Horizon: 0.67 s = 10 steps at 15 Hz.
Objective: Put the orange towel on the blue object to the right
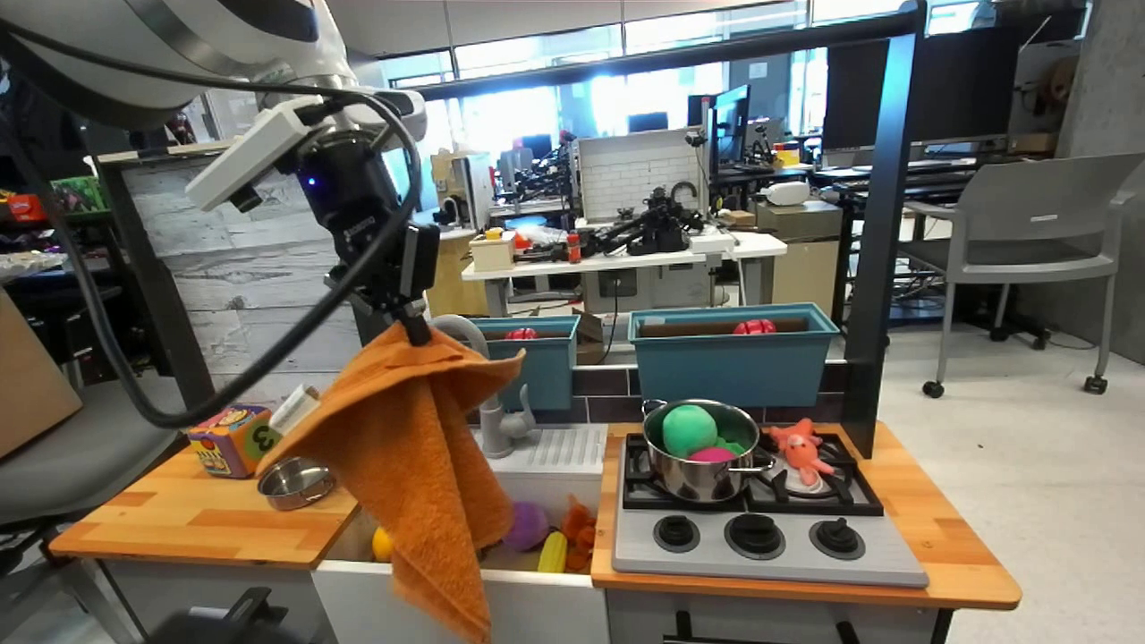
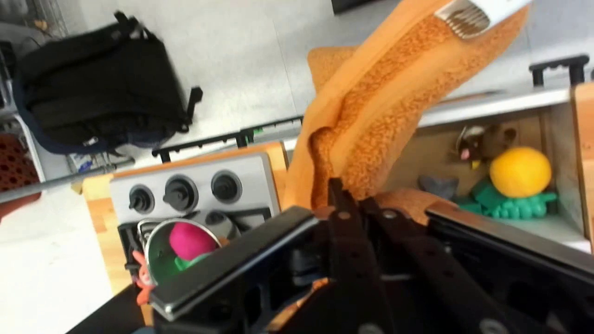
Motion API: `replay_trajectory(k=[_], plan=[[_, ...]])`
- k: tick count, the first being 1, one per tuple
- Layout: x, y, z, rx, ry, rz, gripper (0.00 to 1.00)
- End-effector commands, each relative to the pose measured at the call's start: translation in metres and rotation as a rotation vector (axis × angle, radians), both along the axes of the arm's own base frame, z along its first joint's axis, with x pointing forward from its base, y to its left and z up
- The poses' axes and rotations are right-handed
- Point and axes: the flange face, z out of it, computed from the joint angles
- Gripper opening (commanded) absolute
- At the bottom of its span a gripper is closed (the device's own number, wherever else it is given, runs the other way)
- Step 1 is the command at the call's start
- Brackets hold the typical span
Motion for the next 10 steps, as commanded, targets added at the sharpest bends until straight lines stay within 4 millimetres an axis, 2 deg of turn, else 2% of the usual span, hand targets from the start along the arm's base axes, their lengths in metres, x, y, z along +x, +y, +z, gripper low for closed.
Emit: replay_trajectory(k=[1,3,5,7,9,10], plan=[[0.006,-0.002,0.025,0.089,-0.02,-0.014,0.01],[0.021,-0.007,0.049,0.09,-0.149,-0.018,0.01],[0.033,-0.025,0.082,0.078,-0.268,-0.021,0.01],[0.039,-0.057,0.121,0.067,-0.381,-0.055,0.01],[0.04,-0.099,0.157,0.049,-0.487,-0.108,0.01],[0.041,-0.127,0.17,0.03,-0.539,-0.138,0.01]])
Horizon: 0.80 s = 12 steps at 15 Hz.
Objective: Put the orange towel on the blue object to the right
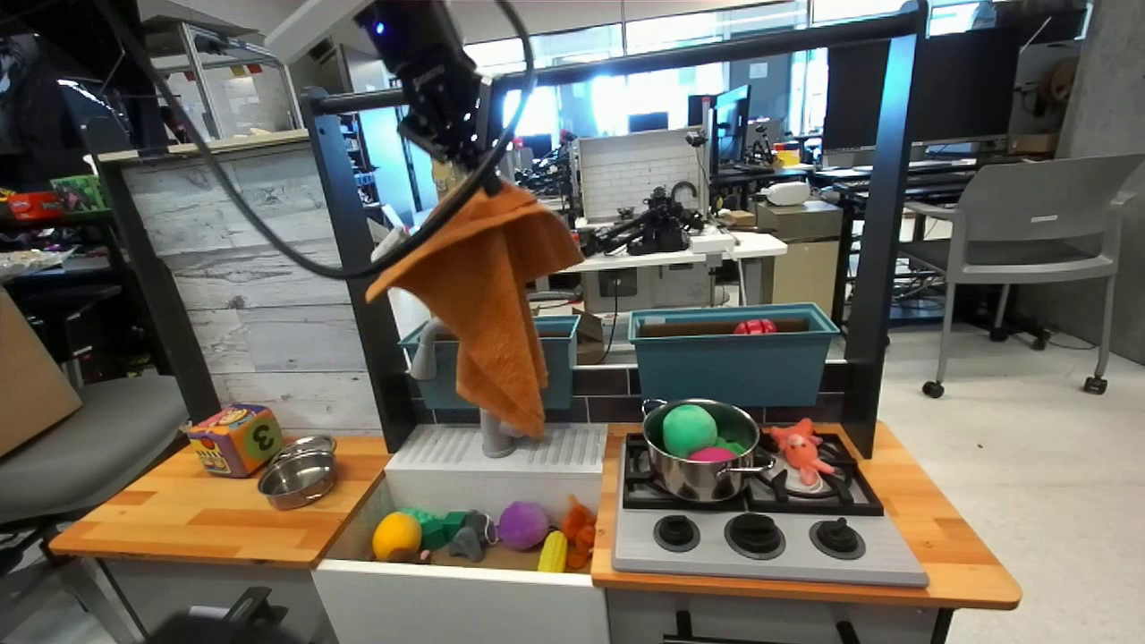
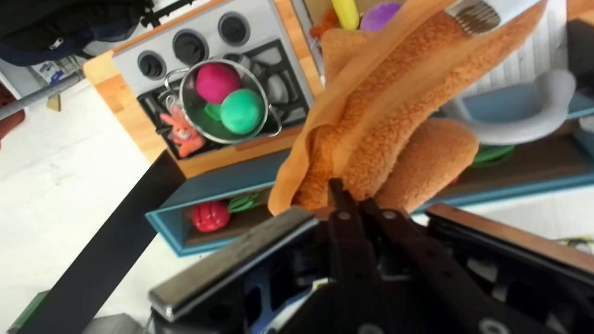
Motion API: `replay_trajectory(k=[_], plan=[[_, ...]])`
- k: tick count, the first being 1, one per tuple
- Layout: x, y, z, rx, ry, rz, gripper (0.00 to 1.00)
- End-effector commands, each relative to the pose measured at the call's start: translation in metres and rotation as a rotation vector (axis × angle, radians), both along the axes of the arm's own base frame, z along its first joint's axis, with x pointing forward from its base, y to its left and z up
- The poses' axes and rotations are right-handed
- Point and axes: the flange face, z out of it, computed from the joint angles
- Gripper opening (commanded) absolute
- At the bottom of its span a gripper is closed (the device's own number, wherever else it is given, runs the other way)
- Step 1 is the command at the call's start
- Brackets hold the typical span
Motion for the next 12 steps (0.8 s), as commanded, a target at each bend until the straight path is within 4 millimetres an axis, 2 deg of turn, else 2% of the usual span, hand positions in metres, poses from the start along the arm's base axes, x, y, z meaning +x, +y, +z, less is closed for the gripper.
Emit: replay_trajectory(k=[1,3,5,7,9,11,12], plan=[[0.0,-0.08,0.05,-0.023,-0.18,-0.101,0.01],[0.0,-0.14,0.058,-0.045,-0.272,-0.187,0.01],[0.003,-0.19,0.048,-0.035,-0.35,-0.293,0.01],[0.01,-0.23,0.032,-0.03,-0.416,-0.39,0.01],[0.02,-0.254,0.009,-0.024,-0.482,-0.472,0.01],[0.038,-0.263,-0.016,-0.028,-0.558,-0.531,0.01],[0.049,-0.261,-0.025,-0.029,-0.596,-0.559,0.01]])
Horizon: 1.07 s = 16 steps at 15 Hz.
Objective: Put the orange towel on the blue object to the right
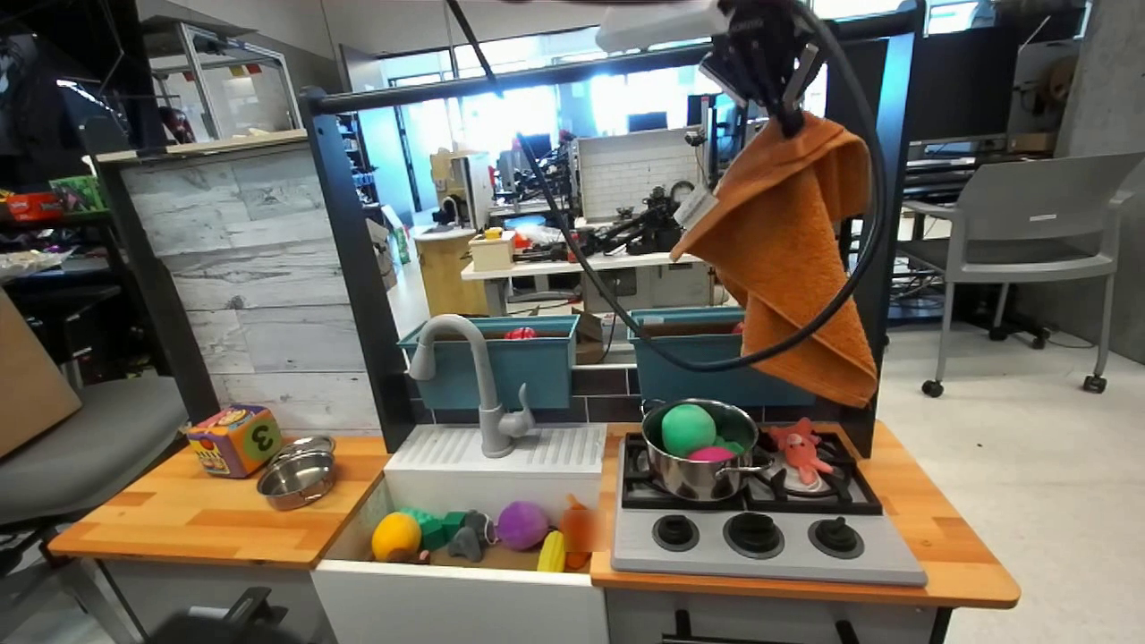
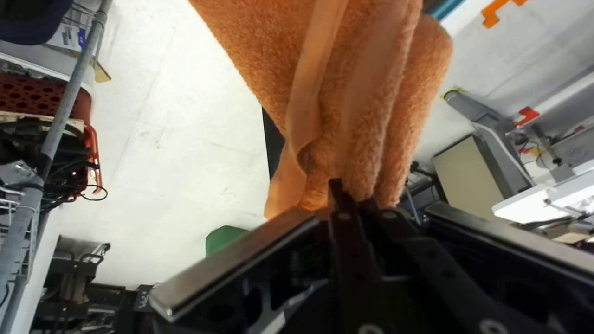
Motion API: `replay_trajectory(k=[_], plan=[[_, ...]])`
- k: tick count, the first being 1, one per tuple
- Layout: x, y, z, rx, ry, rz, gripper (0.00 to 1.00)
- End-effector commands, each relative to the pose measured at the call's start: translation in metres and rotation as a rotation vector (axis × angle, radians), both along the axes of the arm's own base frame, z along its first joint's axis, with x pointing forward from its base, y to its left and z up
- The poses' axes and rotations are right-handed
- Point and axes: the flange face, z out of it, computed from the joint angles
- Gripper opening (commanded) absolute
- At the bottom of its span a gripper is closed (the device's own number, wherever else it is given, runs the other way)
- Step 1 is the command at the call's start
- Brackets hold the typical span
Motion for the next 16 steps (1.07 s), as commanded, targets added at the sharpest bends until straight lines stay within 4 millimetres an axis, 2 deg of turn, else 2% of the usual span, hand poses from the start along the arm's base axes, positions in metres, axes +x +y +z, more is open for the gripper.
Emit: replay_trajectory(k=[1,4,5,7,9,11,16], plan=[[0.047,-0.001,-0.023,-0.029,-0.16,-0.088,0.01],[0.082,0.023,-0.002,-0.08,-0.282,-0.108,0.01],[0.092,0.031,0.009,-0.097,-0.321,-0.114,0.01],[0.107,0.045,0.018,-0.113,-0.367,-0.138,0.01],[0.113,0.048,0.009,-0.108,-0.405,-0.186,0.01],[0.114,0.043,-0.013,-0.07,-0.435,-0.268,0.01],[0.108,0.026,-0.063,0.142,-0.363,-0.503,0.01]])
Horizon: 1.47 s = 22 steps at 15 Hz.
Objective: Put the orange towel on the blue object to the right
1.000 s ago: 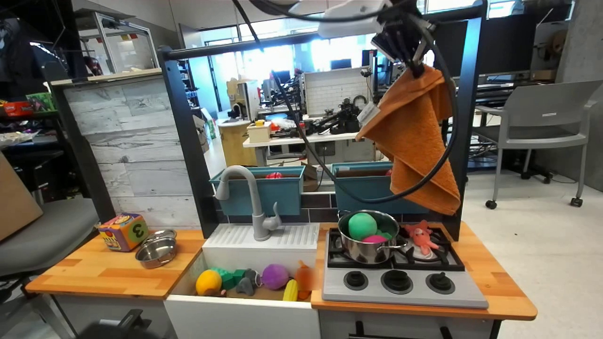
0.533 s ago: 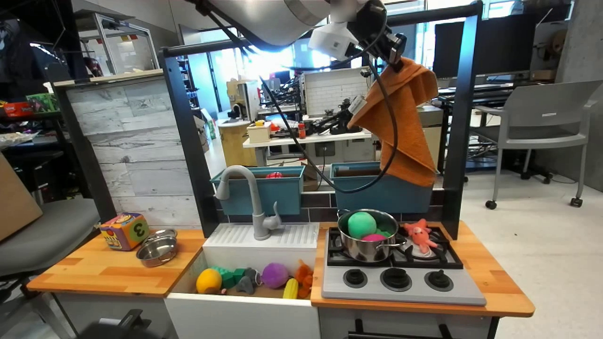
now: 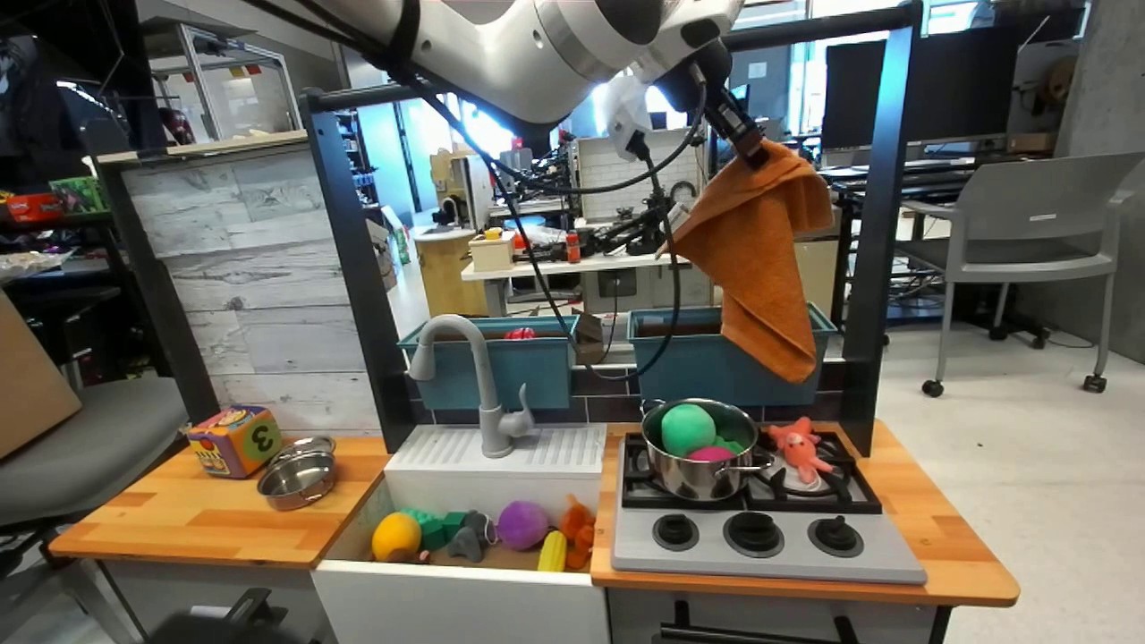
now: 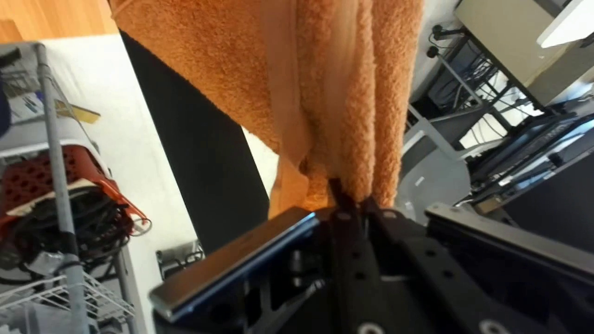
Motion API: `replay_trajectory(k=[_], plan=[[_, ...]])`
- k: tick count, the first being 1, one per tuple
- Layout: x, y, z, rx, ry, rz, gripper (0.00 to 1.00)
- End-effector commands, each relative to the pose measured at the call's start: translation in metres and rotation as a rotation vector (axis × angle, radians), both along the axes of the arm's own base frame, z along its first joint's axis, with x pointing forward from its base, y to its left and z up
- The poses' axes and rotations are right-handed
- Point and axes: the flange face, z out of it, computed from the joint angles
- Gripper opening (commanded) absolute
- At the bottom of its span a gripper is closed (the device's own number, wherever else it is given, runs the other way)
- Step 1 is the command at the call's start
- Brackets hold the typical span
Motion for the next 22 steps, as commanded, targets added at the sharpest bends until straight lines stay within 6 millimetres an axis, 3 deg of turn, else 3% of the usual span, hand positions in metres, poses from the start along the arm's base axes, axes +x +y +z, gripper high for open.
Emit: replay_trajectory(k=[1,8,11,15,17,22], plan=[[0.001,-0.008,-0.021,0.154,-0.027,-0.097,0.01],[-0.031,-0.037,-0.097,0.512,0.04,-0.254,0.01],[-0.044,-0.039,-0.129,0.669,0.1,-0.285,0.01],[-0.056,-0.034,-0.151,0.869,0.159,-0.341,0.01],[-0.052,-0.038,-0.136,0.863,0.117,-0.351,0.01],[-0.029,-0.045,-0.04,0.607,-0.07,-0.244,0.01]])
